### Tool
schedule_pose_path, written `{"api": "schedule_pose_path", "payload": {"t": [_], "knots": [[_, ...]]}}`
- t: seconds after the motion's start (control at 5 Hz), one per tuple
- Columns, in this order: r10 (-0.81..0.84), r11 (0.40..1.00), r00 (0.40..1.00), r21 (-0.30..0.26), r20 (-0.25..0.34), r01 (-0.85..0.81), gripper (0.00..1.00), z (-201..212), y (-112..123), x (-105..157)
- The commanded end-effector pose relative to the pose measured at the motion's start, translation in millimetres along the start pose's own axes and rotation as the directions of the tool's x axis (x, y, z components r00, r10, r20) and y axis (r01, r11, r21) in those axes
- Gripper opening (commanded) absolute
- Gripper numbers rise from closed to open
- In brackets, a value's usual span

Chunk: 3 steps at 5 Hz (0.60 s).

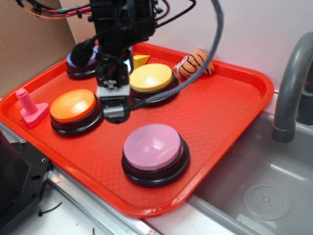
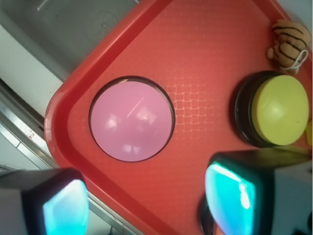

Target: Push the pink button.

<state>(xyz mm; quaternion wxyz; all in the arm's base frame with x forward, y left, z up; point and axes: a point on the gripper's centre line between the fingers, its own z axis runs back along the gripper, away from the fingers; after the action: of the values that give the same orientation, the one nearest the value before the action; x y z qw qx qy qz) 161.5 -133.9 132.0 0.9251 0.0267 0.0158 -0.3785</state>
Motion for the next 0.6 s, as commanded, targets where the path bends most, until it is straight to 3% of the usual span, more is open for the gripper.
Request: {"api": "schedule_pose_path", "payload": {"t": [0.0,0.4], "knots": [[0.014,1.000,0.996,-0.012,0.091,-0.013,1.00,27,-13,-4],[0.037,0.999,0.995,0.015,0.090,-0.039,1.00,42,-15,-10]]}}
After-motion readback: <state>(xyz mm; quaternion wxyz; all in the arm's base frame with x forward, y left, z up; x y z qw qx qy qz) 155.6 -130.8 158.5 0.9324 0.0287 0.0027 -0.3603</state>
